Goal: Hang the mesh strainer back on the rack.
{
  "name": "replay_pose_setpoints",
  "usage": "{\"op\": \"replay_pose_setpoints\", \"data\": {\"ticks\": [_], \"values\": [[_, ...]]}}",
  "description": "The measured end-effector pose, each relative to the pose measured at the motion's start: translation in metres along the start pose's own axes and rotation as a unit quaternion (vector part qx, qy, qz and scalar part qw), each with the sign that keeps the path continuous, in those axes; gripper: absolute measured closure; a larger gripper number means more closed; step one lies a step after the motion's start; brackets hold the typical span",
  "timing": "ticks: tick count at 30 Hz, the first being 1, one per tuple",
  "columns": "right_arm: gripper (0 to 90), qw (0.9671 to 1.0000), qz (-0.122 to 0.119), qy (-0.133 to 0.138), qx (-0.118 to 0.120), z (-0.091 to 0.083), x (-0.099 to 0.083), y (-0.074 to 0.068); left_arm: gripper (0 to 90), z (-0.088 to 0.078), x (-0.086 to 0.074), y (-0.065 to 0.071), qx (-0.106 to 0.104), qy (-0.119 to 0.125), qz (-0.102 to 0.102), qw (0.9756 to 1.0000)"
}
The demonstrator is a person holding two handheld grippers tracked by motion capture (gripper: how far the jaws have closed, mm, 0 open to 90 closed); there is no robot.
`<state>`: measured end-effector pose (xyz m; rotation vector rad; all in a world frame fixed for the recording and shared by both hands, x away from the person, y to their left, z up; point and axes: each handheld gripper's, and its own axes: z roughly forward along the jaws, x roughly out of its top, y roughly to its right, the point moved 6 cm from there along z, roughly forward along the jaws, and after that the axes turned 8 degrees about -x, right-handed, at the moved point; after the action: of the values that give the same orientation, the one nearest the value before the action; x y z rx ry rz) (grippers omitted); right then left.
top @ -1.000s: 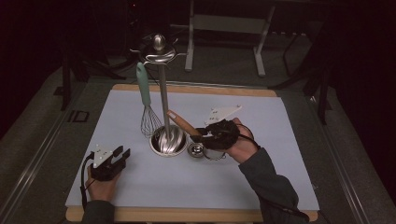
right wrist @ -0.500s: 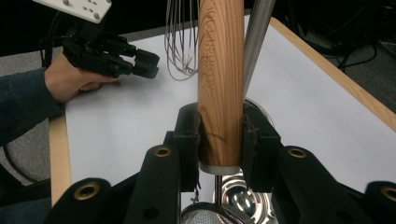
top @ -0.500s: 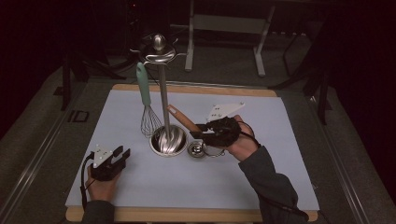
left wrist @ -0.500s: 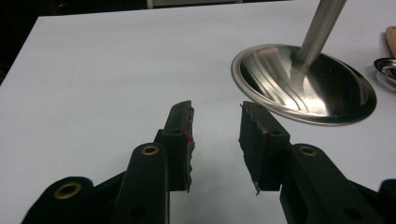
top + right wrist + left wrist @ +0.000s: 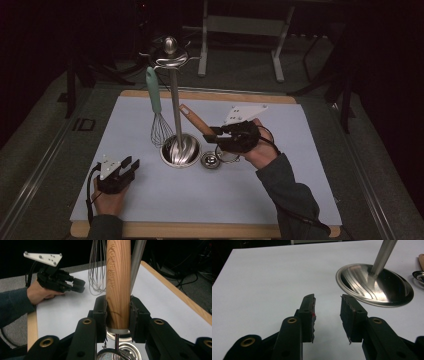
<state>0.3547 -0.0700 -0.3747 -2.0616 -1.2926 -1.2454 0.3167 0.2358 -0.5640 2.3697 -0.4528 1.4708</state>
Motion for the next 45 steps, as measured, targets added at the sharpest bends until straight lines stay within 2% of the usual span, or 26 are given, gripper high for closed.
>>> {"op": "replay_pose_setpoints", "data": {"ticks": [15, 29, 37, 45], "values": [[70.8, 0.9981, -0.003, 0.061, -0.001, -0.018, 0.023, 0.004, 64.0, 0.000, 0.000, 0.000, 0.000, 0.000, 0.000, 1.0000], [70.8, 0.9923, -0.004, 0.124, -0.011, -0.047, 0.055, 0.009, 63.5, 0.000, 0.000, 0.000, 0.001, -0.001, -0.001, 1.0000], [70.8, 0.9909, -0.004, 0.134, -0.009, -0.041, 0.071, 0.008, 63.3, 0.000, 0.000, 0.000, -0.001, -0.001, -0.002, 1.0000], [70.7, 0.9905, 0.004, 0.137, -0.006, -0.028, 0.074, 0.008, 63.1, 0.000, 0.000, 0.000, -0.001, -0.001, -0.003, 1.0000]]}}
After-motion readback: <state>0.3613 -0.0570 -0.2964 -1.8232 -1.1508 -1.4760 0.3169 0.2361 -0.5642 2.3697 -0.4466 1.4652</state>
